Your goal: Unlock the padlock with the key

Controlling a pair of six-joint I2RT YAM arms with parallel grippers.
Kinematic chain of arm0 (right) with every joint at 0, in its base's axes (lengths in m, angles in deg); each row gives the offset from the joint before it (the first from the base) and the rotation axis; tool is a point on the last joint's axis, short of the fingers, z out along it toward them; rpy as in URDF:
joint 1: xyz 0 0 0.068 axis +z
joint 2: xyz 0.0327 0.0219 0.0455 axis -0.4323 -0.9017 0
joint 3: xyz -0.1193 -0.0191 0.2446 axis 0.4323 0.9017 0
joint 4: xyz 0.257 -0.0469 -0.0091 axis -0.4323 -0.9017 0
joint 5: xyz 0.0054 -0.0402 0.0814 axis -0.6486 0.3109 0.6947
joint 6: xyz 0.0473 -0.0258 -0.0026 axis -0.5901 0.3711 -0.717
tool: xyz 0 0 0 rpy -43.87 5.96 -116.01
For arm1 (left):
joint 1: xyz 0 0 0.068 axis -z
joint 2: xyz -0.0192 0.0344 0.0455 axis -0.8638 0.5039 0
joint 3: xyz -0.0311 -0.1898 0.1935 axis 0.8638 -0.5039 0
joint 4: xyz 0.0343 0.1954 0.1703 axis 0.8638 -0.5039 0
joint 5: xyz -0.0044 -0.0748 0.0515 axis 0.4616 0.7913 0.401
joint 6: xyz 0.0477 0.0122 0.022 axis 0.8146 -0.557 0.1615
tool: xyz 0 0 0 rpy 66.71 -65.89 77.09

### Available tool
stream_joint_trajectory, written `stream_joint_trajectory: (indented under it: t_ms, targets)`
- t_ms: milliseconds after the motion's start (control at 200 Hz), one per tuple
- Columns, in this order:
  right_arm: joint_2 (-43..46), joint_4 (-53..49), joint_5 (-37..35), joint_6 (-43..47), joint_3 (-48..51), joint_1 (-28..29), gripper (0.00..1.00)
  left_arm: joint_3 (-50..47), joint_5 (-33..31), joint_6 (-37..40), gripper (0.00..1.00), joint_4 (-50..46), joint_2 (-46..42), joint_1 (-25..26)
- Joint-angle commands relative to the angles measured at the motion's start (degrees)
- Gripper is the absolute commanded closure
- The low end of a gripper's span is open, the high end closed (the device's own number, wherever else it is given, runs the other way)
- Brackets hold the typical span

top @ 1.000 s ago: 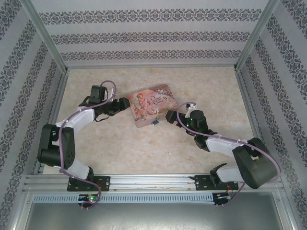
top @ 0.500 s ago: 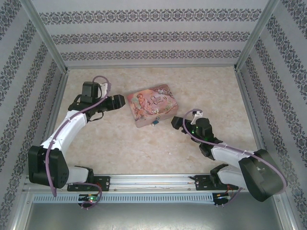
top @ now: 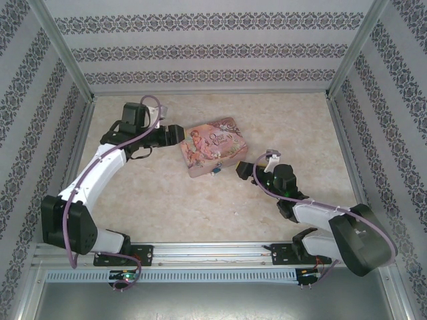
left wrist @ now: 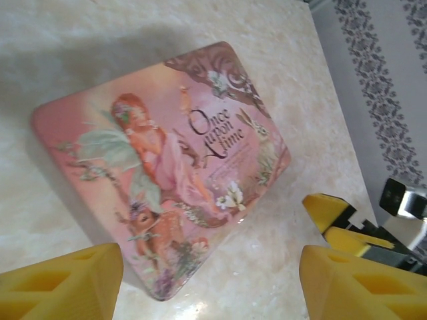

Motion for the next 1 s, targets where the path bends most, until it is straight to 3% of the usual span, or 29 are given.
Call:
stream_joint_trajectory:
  t_ms: [0, 325, 994]
  targets:
    - [-1.55, 5.03, 1.82, 0.46, -0.34, -0.55, 0.02, 3.34, 2.96, -0.52, 0.32, -2.69, 3.03, 2.69]
    - [-4.85, 7.59, 2.94, -0.45, -0.56, -0.54, 0.02, 11.07, 4.12, 0.92, 0.35, -4.95, 13.02, 7.01]
    - [-14.04, 11.87, 5.41, -0.88, -2.77, 1.91, 0.02, 14.06, 5.57, -0.58, 0.38, -2.35, 26.18, 7.28]
